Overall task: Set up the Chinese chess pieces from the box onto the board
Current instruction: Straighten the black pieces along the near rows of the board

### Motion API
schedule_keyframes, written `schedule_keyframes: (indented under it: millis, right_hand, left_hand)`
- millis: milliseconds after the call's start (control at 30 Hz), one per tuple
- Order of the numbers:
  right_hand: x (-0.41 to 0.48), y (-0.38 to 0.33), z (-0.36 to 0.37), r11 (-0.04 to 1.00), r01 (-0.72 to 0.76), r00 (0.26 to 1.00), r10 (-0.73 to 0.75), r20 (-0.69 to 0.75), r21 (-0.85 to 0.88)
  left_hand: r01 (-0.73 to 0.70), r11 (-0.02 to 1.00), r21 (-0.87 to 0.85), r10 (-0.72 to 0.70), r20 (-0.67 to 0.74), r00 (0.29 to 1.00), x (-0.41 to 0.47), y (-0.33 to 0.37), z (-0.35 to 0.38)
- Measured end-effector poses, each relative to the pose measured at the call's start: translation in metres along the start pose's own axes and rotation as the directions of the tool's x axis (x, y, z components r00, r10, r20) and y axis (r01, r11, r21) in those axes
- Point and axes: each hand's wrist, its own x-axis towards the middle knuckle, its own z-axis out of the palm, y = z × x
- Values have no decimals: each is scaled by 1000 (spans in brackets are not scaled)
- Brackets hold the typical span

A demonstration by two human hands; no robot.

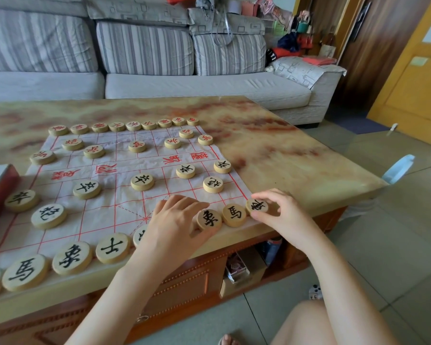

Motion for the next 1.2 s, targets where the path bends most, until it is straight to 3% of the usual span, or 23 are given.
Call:
schedule_keyframes:
  millis: [167,267,400,633,933,1200]
  right_hand:
    - [1,2,1,993,-82,996,84,-18,89]
    - [-7,5,-8,983,-87,995,79,57,159]
    - [-9,5,-8,991,-87,984,70,164,102]
    - [-1,5,1,994,-67,998,68,-6,82]
    - [-7,6,-4,988,-96,995,91,51,117]
    - [-7,1,-2,990,-101,995,101,8,96]
  left_hand:
    - [12,1000,6,-13,31,999,-1,-3,-2]
    - [20,1000,6,-20,42,999,-1,-4,-3]
    - [15,1000,8,-15,50,999,-1,-5,-2]
    - [20,1000,11,-20,55,998,0,-6,-1]
    - [21,1000,-1,-21,66,998,0,-5,-4]
    - [28,1000,-6,-27,80,996,-1,-5,-5]
